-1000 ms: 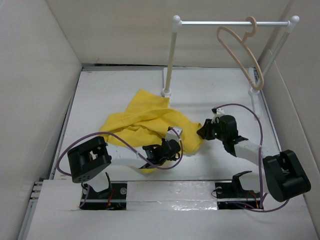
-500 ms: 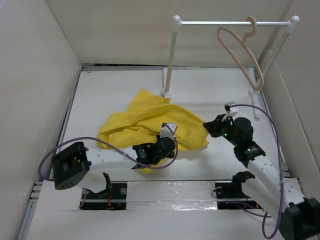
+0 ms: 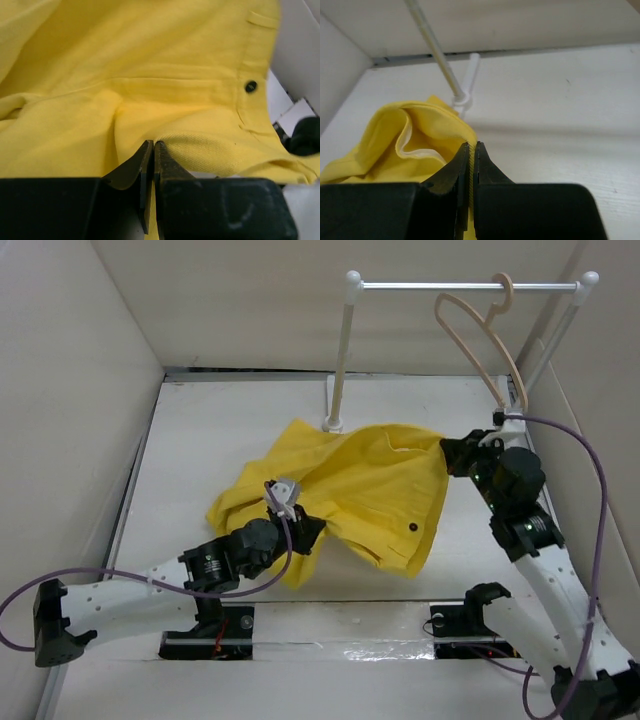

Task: Place the trousers on the hanger
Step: Flatten out the trousers at the center of the board.

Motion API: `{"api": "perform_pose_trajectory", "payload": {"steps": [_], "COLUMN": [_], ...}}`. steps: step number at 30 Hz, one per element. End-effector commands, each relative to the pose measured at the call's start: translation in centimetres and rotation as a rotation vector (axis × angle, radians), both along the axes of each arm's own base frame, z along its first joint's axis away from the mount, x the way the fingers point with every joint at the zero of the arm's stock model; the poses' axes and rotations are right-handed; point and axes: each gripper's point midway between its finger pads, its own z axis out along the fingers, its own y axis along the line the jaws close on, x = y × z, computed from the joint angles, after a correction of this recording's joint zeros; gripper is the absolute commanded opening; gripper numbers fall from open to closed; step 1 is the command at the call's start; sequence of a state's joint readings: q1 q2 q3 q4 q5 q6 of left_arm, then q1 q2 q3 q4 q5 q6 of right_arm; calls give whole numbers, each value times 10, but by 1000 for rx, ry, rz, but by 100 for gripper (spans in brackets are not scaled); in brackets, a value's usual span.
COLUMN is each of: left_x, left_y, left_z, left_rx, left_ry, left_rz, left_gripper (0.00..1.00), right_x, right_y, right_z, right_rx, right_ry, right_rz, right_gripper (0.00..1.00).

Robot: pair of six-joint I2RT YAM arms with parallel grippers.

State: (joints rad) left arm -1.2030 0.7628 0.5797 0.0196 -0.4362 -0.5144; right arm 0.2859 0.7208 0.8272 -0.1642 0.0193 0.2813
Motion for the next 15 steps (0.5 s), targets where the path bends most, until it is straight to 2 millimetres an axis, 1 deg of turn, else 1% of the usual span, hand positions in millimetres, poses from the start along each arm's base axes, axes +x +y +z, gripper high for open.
{"api": "perform_pose_trajectory", "payload": {"steps": [1, 2, 3, 4, 5, 6, 7, 8, 9, 10, 11, 12, 13, 14, 15], "left_x": [-24, -33, -38, -45, -57, -65, -82, -89, -96, -103, -118, -124, -126, -135, -140], "left_y": [-25, -33, -37, -49, -61, -68, -87, -97, -115, -130, -145, -167, -181, -200, -213], "left_z": [-14, -22, -32, -27, -41, -46, -54, -61, -47, -71, -71, -53, -48, -52, -45], "left_rx": [-21, -16, -11, -57, -47, -58, -54, -31, -46, 19, 30, -9, -37, -39, -67], "left_ry": [4, 25, 41, 35, 71, 79, 87, 90, 69, 88, 74, 55, 41, 40, 32], "left_rz": [-195, -260, -294, -340, -408, -437, -500, -520, -543, -562, -616, -648, -668, -712, -750], "left_gripper": [0, 0, 0, 0, 0, 0, 0, 0, 0, 0, 0, 0, 0, 0, 0], "right_x": [41, 47, 53, 59, 67, 71, 79, 85, 87, 89, 91, 91, 93, 93, 93], "right_y": [-40, -50, -70, -79, -87, -103, -109, -114, -118, -125, -131, -138, -141, -154, -161], "right_z": [-62, -71, -76, -77, -89, -93, -85, -92, -91, -89, -82, -82, -78, -76, -76], "right_rx": [-49, -55, -63, -59, -70, -71, -58, -66, -71, -77, -77, -88, -103, -105, -111], "right_ry": [137, 151, 161, 159, 193, 202, 184, 211, 211, 207, 197, 198, 180, 180, 183], "right_rz": [-228, -278, -374, -417, -455, -514, -536, -551, -576, -601, -625, -666, -680, -717, -732], "right_gripper": [0, 0, 0, 0, 0, 0, 0, 0, 0, 0, 0, 0, 0, 0, 0]}}
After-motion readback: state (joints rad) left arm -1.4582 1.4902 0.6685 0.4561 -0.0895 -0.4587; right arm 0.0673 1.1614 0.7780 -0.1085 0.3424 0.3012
